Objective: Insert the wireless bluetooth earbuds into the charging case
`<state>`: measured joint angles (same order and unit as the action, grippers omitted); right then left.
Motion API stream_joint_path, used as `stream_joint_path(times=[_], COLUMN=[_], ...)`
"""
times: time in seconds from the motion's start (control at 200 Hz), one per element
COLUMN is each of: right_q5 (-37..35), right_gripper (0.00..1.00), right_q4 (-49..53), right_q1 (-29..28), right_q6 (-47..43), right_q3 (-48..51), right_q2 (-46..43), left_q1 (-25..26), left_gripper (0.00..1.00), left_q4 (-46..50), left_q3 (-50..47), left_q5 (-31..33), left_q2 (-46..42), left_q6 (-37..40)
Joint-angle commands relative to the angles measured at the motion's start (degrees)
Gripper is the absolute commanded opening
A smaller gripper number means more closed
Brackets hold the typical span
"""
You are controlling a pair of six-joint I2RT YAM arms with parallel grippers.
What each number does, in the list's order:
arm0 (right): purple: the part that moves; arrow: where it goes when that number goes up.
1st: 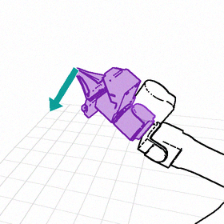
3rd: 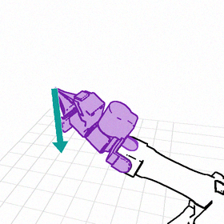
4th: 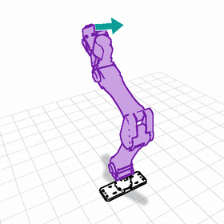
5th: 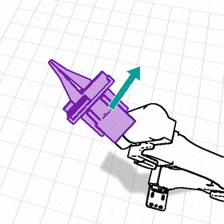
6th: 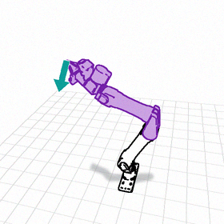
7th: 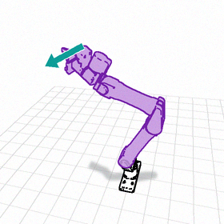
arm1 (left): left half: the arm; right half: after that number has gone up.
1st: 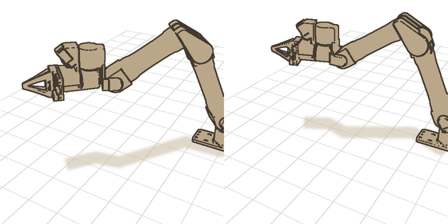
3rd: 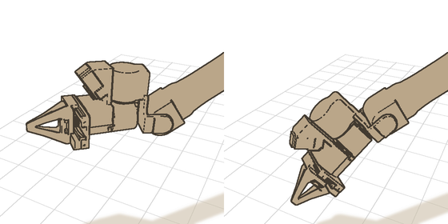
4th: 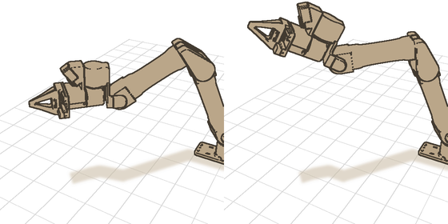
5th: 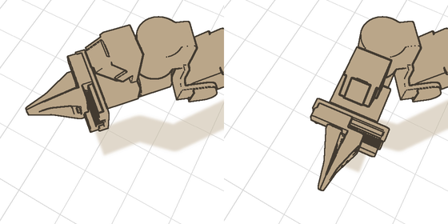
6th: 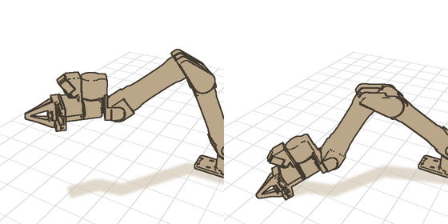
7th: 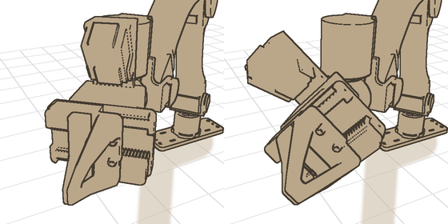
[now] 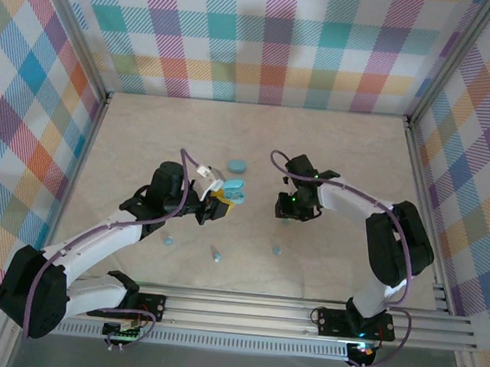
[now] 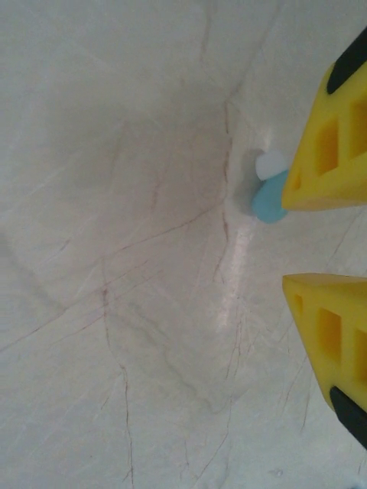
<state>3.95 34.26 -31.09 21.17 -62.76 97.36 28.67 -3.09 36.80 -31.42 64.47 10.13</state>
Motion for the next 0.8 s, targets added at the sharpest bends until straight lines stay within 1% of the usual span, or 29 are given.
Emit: stream_joint_path(times=[0.0, 0.105, 0.205, 0.28, 0.435, 0.51, 0.53, 0.6, 0.795], right_q5=[-6.8, -12.0, -13.6, -13.6, -11.8, -12.5, -12.8, -13.8, -13.4], right_gripper=[0.26, 0.23, 0.25, 0.27, 0.28, 0.28, 0.28, 0.28, 0.29], right_q4=[4.0, 3.2, 3.6, 4.9, 5.2, 5.7, 5.9, 6.3, 7.0], right_q1=[-1.3, -3.7, -5.4, -5.6, -5.7, -5.7, -5.8, -5.7, -6.0], right_q6=[-10.9, -17.6, -22.4, -23.5, -26.3, -26.4, -28.2, -28.9, -29.6], right_q3=[-2.4, -2.1, -2.3, -3.1, -3.5, -4.2, -4.3, -4.7, -4.7], right_q2=[-0.5, -1.4, -0.1, 1.6, 3.2, 3.8, 4.0, 4.7, 5.5], left_q1=[-0.5, -0.6, -0.7, -0.7, -0.6, -0.6, -0.6, -0.6, -0.6], left_gripper=[0.12, 0.12, 0.12, 0.12, 0.12, 0.12, 0.12, 0.12, 0.12], left_q4=[-0.4, -0.3, 0.4, 1.0, 1.1, 0.8, 0.9, 0.8, 1.0], left_q3=[-0.5, -0.1, 0.4, 0.6, 0.4, 0.3, 0.3, 0.2, -0.3], left_q5=[-0.9, -0.8, -0.5, -0.3, -0.5, -0.6, -0.5, -0.5, -0.1], left_q2=[-1.1, -0.9, -0.7, -0.6, -0.5, -0.5, -0.5, -0.6, -1.3], left_q6=[1.0, 0.9, 1.0, 1.2, 0.8, 0.4, 0.3, 0.2, 0.2])
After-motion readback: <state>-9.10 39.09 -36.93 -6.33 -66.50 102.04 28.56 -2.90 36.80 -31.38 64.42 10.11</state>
